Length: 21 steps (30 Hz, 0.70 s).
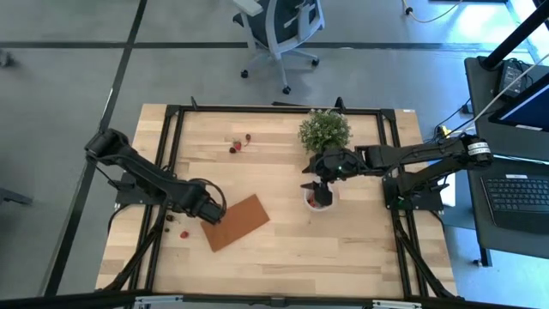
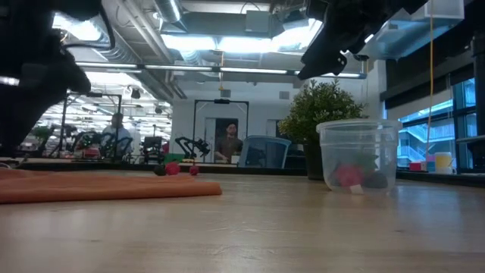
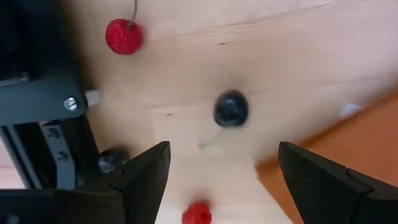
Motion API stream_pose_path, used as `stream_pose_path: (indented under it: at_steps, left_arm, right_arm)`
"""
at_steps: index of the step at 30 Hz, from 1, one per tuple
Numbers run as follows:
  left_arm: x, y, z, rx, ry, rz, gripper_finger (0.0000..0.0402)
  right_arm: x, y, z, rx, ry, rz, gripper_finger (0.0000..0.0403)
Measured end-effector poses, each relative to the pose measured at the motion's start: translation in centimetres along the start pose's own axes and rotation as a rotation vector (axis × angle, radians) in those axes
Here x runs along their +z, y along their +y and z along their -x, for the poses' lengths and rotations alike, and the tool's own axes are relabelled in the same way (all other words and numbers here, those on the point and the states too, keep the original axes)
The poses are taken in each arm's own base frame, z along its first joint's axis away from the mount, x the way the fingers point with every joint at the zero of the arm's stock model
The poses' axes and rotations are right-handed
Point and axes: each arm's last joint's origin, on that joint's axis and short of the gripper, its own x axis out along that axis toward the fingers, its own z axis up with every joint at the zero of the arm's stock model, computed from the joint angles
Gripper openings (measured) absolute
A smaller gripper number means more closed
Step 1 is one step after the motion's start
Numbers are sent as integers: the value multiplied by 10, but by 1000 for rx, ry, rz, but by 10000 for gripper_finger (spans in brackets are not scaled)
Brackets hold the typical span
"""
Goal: Pick and placing Produce into tupperware
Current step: Put the black cherry into the transparent container
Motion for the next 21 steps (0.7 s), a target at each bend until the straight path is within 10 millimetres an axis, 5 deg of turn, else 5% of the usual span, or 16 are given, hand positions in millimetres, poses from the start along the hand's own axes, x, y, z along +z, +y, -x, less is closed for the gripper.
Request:
stream_pose_path:
  at_steps: [21]
  left_arm:
    - [2,8,-41,-42,36,-37,272]
  right_arm:
    - [2,-1,0,-1,-18,-3,247]
